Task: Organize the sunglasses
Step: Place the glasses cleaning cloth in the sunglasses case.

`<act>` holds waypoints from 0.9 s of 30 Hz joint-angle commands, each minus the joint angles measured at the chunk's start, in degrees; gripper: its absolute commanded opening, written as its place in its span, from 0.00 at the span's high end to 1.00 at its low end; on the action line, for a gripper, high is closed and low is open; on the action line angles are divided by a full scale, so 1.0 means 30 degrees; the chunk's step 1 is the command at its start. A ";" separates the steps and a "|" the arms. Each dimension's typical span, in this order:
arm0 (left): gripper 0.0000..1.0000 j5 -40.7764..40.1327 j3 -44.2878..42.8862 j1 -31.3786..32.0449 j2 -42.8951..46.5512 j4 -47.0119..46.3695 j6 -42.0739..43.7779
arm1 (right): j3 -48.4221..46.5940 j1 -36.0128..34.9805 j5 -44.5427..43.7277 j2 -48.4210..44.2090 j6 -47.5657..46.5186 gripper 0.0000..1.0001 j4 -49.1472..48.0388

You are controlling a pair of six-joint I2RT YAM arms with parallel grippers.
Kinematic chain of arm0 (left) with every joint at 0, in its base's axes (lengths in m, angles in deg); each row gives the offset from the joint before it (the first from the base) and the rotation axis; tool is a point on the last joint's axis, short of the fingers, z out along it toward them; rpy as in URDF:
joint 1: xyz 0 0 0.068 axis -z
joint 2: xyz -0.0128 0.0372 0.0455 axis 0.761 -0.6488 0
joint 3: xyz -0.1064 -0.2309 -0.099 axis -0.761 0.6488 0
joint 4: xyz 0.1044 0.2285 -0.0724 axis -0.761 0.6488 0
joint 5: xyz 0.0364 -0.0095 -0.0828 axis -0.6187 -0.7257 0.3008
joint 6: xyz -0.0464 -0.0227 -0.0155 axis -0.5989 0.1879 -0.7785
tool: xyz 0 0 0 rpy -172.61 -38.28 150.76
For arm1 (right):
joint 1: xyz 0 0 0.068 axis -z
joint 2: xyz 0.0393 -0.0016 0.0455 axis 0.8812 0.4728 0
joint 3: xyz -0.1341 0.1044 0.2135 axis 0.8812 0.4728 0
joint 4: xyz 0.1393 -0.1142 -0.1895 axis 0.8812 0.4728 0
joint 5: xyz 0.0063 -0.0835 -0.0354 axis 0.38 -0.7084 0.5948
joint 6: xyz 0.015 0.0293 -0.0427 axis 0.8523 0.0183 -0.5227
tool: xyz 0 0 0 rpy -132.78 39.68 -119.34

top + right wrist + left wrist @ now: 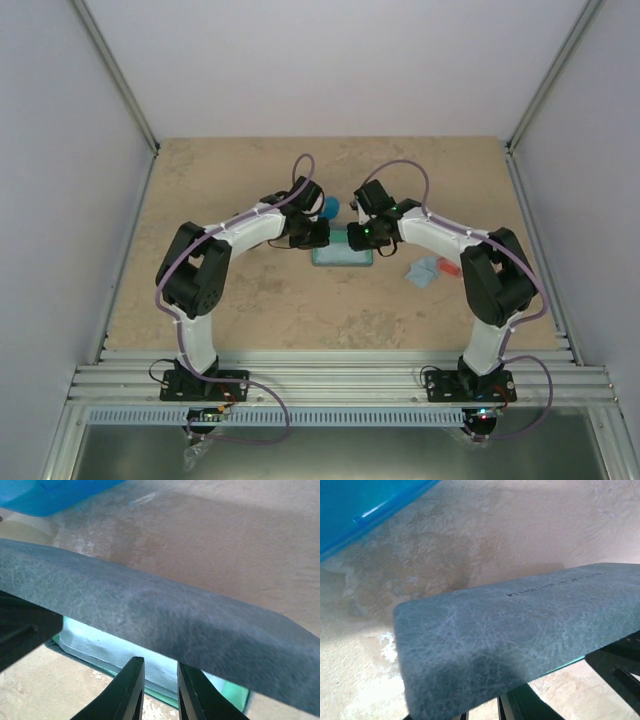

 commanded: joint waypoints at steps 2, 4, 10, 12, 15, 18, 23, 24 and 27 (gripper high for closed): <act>0.83 0.1071 0.0550 -0.0088 -0.0241 -0.1311 0.0313 | -0.0103 0.0046 0.1142 0.0937 -0.0102 0.81 -0.1306; 0.83 0.1017 0.0788 -0.0094 -0.0373 -0.1579 0.0356 | -0.0119 0.0046 0.1230 0.1183 -0.0061 0.81 -0.1434; 0.83 0.0730 0.1549 -0.0095 -0.0425 -0.2354 0.0372 | 0.0158 -0.0177 0.1000 0.1449 0.0052 0.82 -0.1770; 0.83 0.0467 0.1821 -0.0089 -0.0348 -0.2520 0.0396 | 0.0288 -0.0238 0.0764 0.1581 0.0095 0.82 -0.1924; 0.84 -0.0140 0.2300 -0.0078 -0.0324 -0.2848 0.0452 | 0.0522 -0.0269 0.0306 0.1739 0.0173 0.82 -0.2151; 0.84 -0.0770 0.2731 -0.0069 -0.0328 -0.3177 0.0399 | 0.0834 -0.0357 -0.0356 0.1707 0.0270 0.82 -0.2435; 0.83 -0.1708 0.3179 -0.0054 -0.0211 -0.3207 0.0159 | 0.1470 -0.0550 -0.1530 0.1337 0.0362 0.82 -0.2968; 0.83 -0.1931 0.3207 -0.0069 -0.0225 -0.3098 0.0114 | 0.1595 -0.0607 -0.1794 0.1203 0.0394 0.82 -0.3073; 0.82 -0.2315 0.3350 -0.0068 -0.0240 -0.2989 -0.0002 | 0.1891 -0.0754 -0.2862 0.0870 0.0587 0.82 -0.3236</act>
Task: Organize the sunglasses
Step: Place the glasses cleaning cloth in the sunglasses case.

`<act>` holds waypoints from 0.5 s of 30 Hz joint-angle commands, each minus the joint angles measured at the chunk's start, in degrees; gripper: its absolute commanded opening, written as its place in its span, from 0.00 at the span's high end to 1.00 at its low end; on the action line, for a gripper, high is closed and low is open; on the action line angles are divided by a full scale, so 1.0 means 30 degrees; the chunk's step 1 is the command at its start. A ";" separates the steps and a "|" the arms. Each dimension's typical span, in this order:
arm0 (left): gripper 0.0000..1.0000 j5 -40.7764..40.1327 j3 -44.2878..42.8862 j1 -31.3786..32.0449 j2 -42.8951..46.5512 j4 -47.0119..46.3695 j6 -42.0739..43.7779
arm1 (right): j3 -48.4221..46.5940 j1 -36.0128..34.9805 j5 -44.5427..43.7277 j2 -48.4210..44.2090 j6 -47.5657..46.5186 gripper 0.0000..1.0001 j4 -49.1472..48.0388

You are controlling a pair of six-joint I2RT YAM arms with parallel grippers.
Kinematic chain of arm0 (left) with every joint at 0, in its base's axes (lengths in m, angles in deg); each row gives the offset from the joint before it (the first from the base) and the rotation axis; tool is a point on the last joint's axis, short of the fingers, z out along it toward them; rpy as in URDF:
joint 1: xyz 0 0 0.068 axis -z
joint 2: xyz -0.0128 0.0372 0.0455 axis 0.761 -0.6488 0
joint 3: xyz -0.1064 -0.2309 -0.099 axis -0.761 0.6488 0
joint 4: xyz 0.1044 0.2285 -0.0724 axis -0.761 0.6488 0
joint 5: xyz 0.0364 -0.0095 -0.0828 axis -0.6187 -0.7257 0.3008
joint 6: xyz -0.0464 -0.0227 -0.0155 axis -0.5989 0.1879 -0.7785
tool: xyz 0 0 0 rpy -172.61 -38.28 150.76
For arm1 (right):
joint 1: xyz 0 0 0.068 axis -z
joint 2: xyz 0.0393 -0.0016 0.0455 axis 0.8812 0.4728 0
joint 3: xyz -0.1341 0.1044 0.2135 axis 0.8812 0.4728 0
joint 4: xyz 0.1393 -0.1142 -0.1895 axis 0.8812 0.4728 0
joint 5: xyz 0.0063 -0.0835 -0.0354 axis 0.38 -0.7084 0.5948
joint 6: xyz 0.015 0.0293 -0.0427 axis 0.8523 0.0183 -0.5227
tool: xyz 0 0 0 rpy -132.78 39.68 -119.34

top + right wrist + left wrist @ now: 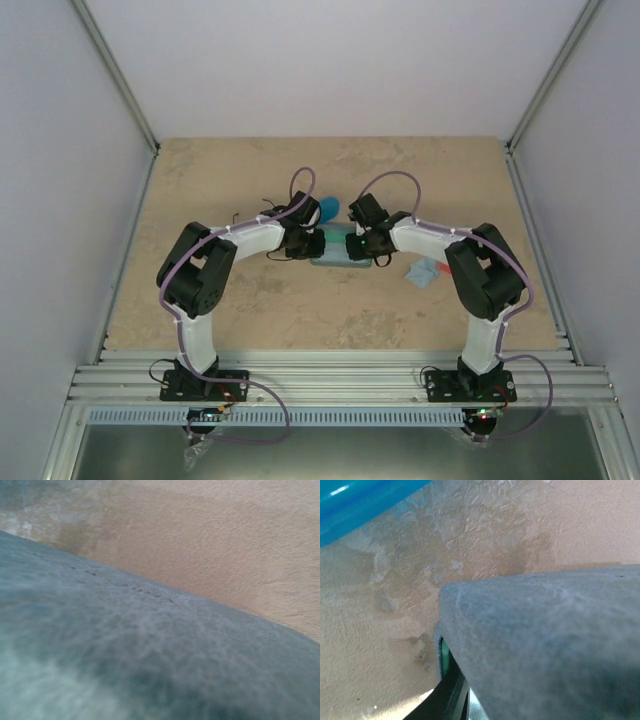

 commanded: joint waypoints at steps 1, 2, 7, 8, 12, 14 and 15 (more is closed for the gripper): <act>0.82 -0.1196 0.0464 -0.0071 -0.0101 0.0026 -0.0202 | 0.0431 -0.0306 -0.2394 -0.0555 0.0426 0.81 -0.0626; 0.82 -0.1180 0.0490 -0.0063 -0.0074 0.0005 -0.0230 | 0.0458 -0.0349 -0.2892 -0.0618 0.0528 0.81 -0.0574; 0.79 -0.0993 0.0530 -0.0064 0.0308 0.0087 -0.0191 | 0.0621 -0.0491 -0.4919 -0.0887 0.1190 0.81 0.0087; 0.79 -0.0861 0.0498 -0.0062 0.0457 0.0119 -0.0148 | 0.0720 -0.0519 -0.5009 -0.1190 0.1239 0.81 0.0094; 0.74 -0.0105 0.0340 -0.0068 0.1297 0.0211 0.0094 | 0.1119 -0.0506 -0.4265 -0.2708 0.1130 0.80 -0.0253; 0.70 0.0305 0.0254 -0.0066 0.1974 0.0167 0.0122 | 0.1226 -0.0506 -0.3612 -0.3574 0.1064 0.79 -0.0314; 0.68 0.0384 0.0244 -0.0070 0.2321 0.0188 0.0119 | 0.1297 -0.0506 -0.3333 -0.4020 0.1047 0.78 -0.0319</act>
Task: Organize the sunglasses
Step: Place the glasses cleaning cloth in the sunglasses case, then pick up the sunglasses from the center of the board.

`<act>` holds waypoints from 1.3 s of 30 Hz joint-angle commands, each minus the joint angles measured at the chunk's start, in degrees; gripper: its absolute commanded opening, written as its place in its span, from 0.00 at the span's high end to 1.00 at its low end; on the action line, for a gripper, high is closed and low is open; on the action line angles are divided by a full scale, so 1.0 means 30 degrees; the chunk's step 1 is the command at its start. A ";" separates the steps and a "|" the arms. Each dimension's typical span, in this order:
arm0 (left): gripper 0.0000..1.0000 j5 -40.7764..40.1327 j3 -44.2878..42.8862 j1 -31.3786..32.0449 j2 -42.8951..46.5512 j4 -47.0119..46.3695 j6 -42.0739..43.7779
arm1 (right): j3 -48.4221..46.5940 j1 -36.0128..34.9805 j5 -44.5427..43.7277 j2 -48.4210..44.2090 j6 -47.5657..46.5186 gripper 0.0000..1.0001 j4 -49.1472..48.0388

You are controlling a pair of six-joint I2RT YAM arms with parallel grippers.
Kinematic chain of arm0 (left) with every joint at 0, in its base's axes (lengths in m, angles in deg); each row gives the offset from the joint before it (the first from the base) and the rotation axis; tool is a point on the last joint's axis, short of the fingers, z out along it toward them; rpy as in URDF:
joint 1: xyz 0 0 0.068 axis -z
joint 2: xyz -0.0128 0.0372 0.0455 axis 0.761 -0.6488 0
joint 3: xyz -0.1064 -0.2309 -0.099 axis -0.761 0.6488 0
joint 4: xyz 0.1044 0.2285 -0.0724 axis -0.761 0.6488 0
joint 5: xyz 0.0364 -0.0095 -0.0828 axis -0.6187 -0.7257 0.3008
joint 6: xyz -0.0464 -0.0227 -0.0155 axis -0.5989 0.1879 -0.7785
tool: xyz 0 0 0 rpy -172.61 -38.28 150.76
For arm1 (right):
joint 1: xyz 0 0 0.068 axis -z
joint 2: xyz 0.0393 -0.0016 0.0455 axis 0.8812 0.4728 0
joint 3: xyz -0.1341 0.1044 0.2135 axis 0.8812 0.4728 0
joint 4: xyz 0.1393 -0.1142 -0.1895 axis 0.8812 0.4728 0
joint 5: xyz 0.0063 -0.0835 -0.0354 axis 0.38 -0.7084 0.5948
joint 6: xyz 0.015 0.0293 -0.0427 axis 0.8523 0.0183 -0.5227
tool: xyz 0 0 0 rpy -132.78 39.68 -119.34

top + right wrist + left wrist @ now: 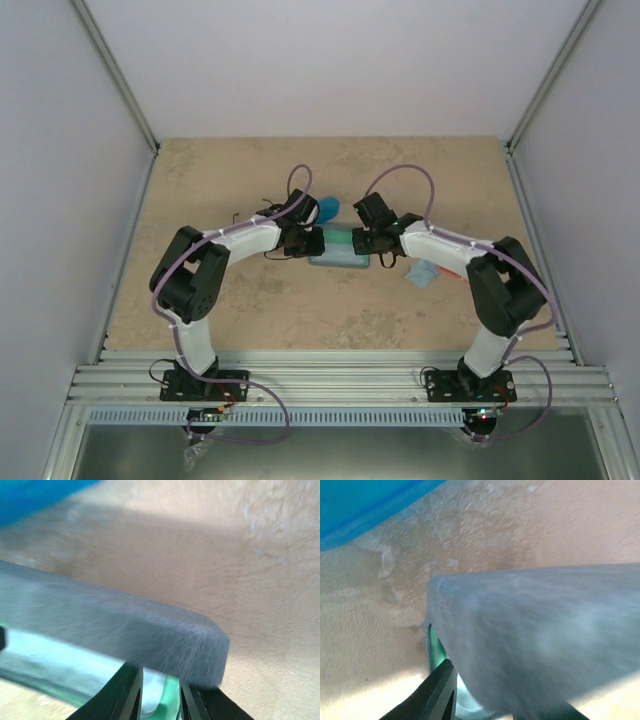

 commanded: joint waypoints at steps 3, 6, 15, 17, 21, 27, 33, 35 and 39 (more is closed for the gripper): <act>0.64 -0.0063 0.0006 -0.0080 0.2744 0.0484 0.0269 | 0.0373 -0.0054 0.0910 -0.3064 0.0325 0.77 -0.0102; 0.58 -0.1460 0.0032 -0.0120 0.3771 0.1090 0.0379 | 0.0624 -0.0062 0.1124 -0.4101 0.0500 0.76 -0.0033; 0.37 -0.5514 -0.0169 -0.2495 0.6519 0.3048 0.0535 | -0.0119 0.0033 0.1131 -0.5084 0.0705 0.73 0.0562; 0.34 -0.5805 -0.0064 -0.3244 0.6778 0.3260 0.0620 | -0.0275 0.0048 0.1141 -0.4979 0.0765 0.72 0.0552; 0.33 -0.6235 0.0315 -0.4792 0.6950 0.3770 0.0479 | -0.0619 0.0091 0.1201 -0.4743 0.0689 0.72 0.0633; 0.37 -0.5573 0.2381 -0.7968 0.7063 0.3168 -0.0144 | -0.1048 0.0244 0.1250 -0.4315 0.0325 0.72 0.0695; 0.47 -0.4056 0.3442 -0.9171 0.5801 0.1726 0.0079 | -0.1648 0.0457 0.1561 -0.3685 -0.0068 0.72 0.0783; 0.48 -0.3592 0.3321 -0.9224 0.5335 0.1311 0.0228 | -0.1810 0.0498 0.1622 -0.3571 -0.0147 0.72 0.0786; 0.52 -0.3265 0.2874 -0.9260 0.4273 0.1036 0.0494 | -0.1969 0.0588 0.1619 -0.3424 -0.0282 0.72 0.0772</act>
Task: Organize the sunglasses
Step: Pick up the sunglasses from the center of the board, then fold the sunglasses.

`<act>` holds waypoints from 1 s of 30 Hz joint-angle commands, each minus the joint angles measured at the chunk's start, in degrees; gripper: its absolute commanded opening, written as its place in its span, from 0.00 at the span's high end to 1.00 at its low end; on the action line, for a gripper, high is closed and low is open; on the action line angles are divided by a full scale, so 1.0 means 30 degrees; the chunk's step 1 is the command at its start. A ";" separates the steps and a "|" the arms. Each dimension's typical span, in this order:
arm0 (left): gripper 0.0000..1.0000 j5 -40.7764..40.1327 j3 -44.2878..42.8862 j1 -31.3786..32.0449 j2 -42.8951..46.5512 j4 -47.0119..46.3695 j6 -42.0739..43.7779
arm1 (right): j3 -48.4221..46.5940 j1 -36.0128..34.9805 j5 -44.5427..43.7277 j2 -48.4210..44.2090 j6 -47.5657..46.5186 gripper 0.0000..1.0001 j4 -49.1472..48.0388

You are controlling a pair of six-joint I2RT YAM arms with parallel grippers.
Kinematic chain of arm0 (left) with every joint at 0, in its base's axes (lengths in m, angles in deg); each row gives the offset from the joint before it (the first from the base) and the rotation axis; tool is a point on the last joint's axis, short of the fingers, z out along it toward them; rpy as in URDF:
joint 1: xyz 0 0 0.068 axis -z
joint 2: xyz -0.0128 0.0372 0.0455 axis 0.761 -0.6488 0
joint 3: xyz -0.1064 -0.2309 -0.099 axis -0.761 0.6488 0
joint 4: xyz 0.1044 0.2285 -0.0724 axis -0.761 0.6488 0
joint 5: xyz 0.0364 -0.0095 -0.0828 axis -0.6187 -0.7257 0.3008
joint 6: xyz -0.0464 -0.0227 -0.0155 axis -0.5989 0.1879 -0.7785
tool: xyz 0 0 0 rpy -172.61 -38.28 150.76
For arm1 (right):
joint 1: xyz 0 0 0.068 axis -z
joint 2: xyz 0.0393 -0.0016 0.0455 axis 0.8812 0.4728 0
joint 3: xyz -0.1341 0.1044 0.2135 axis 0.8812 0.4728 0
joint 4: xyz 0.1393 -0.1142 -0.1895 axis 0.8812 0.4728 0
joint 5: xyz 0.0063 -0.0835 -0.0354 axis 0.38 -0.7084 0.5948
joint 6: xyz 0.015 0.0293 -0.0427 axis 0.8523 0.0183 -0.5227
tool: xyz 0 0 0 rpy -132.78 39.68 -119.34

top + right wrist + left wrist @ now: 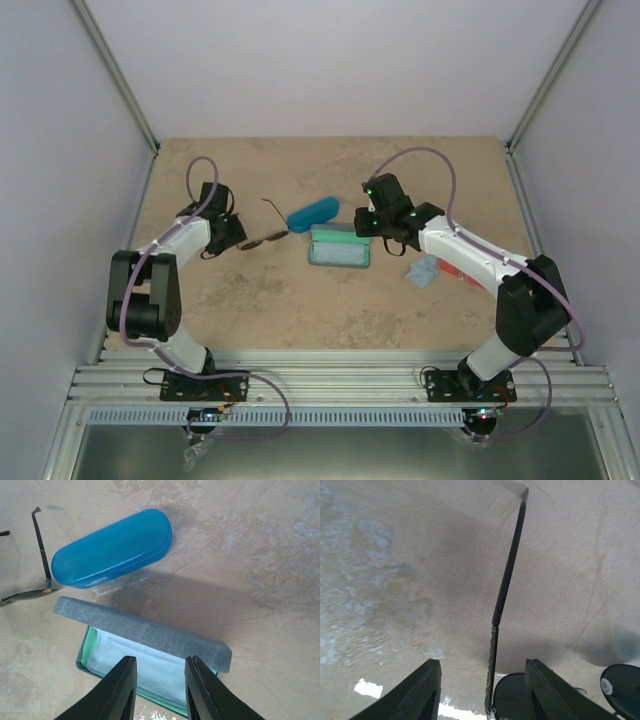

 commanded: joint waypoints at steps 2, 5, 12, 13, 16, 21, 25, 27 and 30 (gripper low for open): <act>0.56 0.0728 -0.0741 -0.0132 -0.1206 -0.0930 0.0464 | -0.0623 0.0214 0.0117 0.0170 -0.0403 0.72 0.0139; 0.66 0.0467 -0.1057 -0.0171 -0.1796 -0.0867 0.0665 | -0.0643 0.0277 0.0139 0.0231 -0.0383 0.72 0.0102; 1.00 -0.1072 -0.1810 -0.0169 -0.1931 -0.0415 0.1278 | -0.0674 0.0335 0.0350 0.0180 -0.0324 0.72 -0.0133; 1.00 -0.1163 -0.1975 -0.0171 -0.1856 -0.0341 0.1408 | -0.0696 0.0321 0.0484 0.0146 -0.0349 0.72 -0.0247; 1.00 -0.1124 -0.2196 -0.0163 -0.1263 -0.0299 0.1732 | -0.0706 0.0336 0.1040 0.0043 -0.0504 0.72 -0.0659; 1.00 -0.0228 -0.2145 -0.0169 0.0900 -0.0887 0.2831 | -0.1128 0.0335 0.3674 -0.0092 -0.0804 0.72 -0.1590; 1.00 0.1566 -0.1761 -0.0077 0.3608 -0.2170 0.3782 | -0.1447 0.0336 0.6595 -0.0394 -0.1000 0.72 -0.2700; 1.00 0.2617 -0.1467 0.0115 0.4914 -0.3453 0.4409 | -0.1585 0.0327 0.8368 -0.0646 -0.0967 0.71 -0.3204; 1.00 0.3519 -0.0893 0.0761 0.6784 -0.5539 0.5716 | -0.1756 0.0332 0.9591 -0.1225 -0.0527 0.69 -0.3721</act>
